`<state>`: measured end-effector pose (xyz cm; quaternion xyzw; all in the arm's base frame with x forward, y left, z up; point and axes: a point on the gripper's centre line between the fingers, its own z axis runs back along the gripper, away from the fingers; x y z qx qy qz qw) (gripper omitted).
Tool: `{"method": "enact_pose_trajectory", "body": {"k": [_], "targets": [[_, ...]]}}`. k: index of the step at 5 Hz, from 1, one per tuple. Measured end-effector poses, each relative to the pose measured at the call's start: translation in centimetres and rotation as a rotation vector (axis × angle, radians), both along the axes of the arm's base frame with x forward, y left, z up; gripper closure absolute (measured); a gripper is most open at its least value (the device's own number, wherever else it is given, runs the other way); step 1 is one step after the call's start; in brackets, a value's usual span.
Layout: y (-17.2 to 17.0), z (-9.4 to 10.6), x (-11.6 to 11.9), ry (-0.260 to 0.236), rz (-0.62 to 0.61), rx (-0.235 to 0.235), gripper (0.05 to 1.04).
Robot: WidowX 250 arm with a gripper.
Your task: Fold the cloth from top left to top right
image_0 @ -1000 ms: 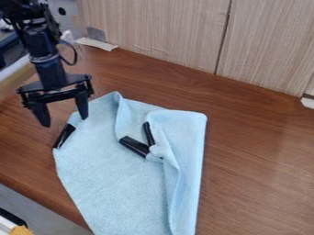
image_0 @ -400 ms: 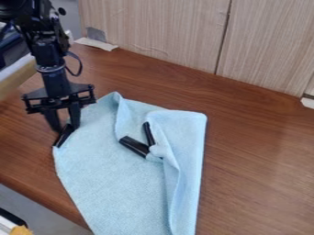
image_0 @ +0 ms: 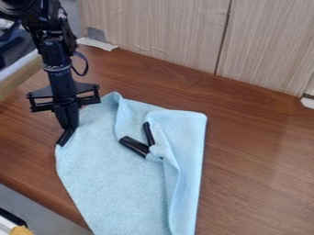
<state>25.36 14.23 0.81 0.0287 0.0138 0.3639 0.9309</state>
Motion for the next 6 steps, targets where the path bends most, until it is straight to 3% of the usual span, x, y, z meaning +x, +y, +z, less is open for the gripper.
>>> {"method": "enact_pose_trajectory", "body": {"k": [2, 3, 6], "targets": [[-2.2, 0.1, 0.1, 0.048, -0.074, -0.053, 1.029], [-4.0, 0.7, 0.4, 0.064, -0.13, -0.057, 1.029], [-11.3, 4.2, 1.8, -0.026, -0.317, -0.182, 1.029]]}}
